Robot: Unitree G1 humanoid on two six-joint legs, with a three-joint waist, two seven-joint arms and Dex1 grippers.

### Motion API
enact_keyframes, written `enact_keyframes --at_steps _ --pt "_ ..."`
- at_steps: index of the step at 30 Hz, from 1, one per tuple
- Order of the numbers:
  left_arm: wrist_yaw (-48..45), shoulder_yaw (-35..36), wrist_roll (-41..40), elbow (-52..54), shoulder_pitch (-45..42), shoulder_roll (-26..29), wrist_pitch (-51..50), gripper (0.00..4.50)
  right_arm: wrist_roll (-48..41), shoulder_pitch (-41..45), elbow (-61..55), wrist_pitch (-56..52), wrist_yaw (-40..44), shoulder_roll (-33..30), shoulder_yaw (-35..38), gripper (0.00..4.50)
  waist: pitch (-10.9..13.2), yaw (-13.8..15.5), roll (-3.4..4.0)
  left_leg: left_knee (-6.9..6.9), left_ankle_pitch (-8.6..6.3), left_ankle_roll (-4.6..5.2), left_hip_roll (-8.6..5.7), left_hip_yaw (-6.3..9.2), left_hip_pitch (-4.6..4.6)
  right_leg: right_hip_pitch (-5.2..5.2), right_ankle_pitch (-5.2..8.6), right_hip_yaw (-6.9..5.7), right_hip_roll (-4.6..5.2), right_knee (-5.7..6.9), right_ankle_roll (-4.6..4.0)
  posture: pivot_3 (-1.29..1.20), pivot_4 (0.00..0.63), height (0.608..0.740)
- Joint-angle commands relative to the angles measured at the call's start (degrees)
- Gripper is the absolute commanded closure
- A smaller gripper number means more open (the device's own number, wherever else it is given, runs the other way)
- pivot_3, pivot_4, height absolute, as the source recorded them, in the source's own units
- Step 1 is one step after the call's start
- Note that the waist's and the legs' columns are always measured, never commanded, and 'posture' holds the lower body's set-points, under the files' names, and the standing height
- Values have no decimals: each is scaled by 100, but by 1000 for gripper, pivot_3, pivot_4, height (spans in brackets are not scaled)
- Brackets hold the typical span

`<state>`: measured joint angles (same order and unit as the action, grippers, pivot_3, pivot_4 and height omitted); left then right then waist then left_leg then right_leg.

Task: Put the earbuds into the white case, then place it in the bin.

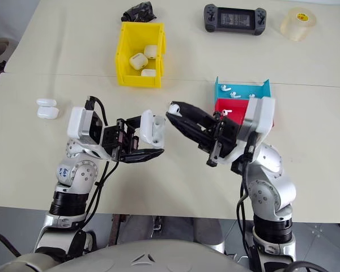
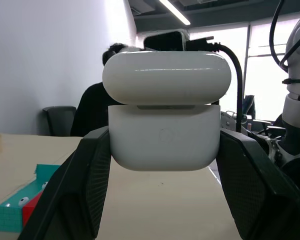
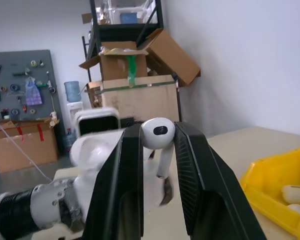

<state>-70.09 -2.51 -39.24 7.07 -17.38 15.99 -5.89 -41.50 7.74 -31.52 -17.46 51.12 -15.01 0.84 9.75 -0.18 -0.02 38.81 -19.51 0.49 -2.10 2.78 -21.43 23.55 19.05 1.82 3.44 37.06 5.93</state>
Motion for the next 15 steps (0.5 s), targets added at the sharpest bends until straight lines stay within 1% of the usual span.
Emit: enact_keyframes --at_steps 1,15 --pt "18 22 -159 238 -73 -34 -53 1727 87 6 -210 311 -20 43 -176 3984 0 -1 0 1 0 0 0 -1 0 0 0 1 0 0 0 0 150 740" --pt "-42 2 -130 286 -87 -27 -215 1727 354 147 107 720 -141 164 -660 3984 0 0 0 0 0 0 0 1 1 0 0 0 0 0 0 0 150 740"
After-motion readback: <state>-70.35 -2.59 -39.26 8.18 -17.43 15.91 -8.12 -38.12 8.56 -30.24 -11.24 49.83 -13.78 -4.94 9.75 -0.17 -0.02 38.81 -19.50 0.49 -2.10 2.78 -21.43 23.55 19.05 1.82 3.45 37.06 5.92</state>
